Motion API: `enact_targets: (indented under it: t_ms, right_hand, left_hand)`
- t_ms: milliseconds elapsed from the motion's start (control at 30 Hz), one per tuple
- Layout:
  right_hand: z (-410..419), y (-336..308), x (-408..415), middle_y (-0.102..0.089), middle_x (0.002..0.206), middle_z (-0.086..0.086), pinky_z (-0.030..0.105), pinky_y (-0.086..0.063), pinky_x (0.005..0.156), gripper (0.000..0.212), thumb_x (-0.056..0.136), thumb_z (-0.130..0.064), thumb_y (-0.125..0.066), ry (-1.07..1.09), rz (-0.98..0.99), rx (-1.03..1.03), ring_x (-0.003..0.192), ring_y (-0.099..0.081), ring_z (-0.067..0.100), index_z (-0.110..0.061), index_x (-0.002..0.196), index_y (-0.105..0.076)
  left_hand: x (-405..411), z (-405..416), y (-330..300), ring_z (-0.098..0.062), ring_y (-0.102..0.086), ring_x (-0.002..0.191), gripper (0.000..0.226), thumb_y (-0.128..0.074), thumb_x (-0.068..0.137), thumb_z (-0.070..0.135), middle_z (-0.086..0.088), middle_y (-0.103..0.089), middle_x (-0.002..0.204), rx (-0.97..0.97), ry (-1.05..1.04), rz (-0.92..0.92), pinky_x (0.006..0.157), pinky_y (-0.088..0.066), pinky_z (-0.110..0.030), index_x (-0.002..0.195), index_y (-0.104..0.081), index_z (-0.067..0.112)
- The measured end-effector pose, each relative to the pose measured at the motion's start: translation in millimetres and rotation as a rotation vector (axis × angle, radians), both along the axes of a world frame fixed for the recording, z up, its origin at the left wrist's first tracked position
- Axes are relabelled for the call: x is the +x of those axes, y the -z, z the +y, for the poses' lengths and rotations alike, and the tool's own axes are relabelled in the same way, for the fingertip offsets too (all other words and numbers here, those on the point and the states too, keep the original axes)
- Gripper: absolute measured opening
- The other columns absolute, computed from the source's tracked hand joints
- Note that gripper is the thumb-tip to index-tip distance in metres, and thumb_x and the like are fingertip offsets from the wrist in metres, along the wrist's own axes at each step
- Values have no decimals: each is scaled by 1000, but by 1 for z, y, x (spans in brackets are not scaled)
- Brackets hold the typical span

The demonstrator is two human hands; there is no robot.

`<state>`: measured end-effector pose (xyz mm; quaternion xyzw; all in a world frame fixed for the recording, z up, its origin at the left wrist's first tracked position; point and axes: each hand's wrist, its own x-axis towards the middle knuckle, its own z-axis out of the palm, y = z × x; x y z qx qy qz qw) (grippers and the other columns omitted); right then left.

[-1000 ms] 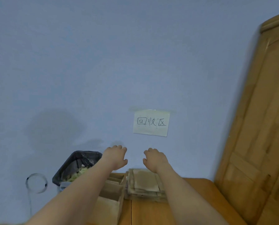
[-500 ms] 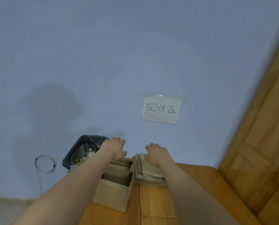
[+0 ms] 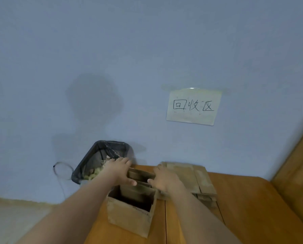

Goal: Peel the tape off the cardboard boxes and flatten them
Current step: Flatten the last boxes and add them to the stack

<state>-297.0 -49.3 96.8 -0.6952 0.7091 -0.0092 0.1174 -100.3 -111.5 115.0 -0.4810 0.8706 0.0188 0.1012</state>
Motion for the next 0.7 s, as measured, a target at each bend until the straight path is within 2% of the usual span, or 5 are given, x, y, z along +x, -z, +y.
enact_targets:
  t_ms: [133, 300, 433, 533, 700]
  right_hand:
    - [-11, 41, -4, -18, 158, 2, 49, -29, 112, 82, 87, -67, -43, -39, -3, 136, 146, -12, 32, -24, 152, -17]
    - [-17, 78, -2, -5, 162, 0, 46, -20, 117, 104, 78, -75, -50, -14, -2, 199, 147, -7, 26, -26, 154, 1]
    - [-12, 98, 9, 4, 162, -2, 47, -15, 118, 113, 73, -75, -58, 9, -71, 196, 148, 1, 26, -33, 151, 13]
    - [-6, 107, 17, 5, 162, -3, 50, -18, 117, 114, 73, -73, -60, 12, -60, 180, 148, 2, 25, -34, 151, 13]
    - [1, 111, 23, 1, 161, -2, 51, -17, 116, 115, 74, -69, -63, 15, -52, 200, 147, 0, 27, -29, 152, 11]
  left_hand:
    - [-8, -10, 41, -21, 4, 150, 107, -49, 78, 79, 1, 2, 164, 63, 39, -65, 120, -1, -46, 156, -3, 21]
    - [-7, -19, 83, -20, 12, 149, 119, -57, 72, 78, 3, 12, 163, 126, 71, -146, 119, 3, -45, 154, 10, 24]
    - [-7, -26, 105, -22, 19, 147, 122, -61, 72, 76, 1, 20, 161, 179, 104, -155, 119, 8, -44, 152, 18, 27]
    - [-6, -30, 115, -22, 15, 148, 120, -63, 74, 73, 0, 16, 162, 194, 145, -171, 119, 8, -43, 153, 16, 28]
    - [1, -36, 125, -22, -1, 149, 117, -69, 74, 63, -1, -4, 163, 118, 195, -161, 120, 4, -45, 155, 6, 24]
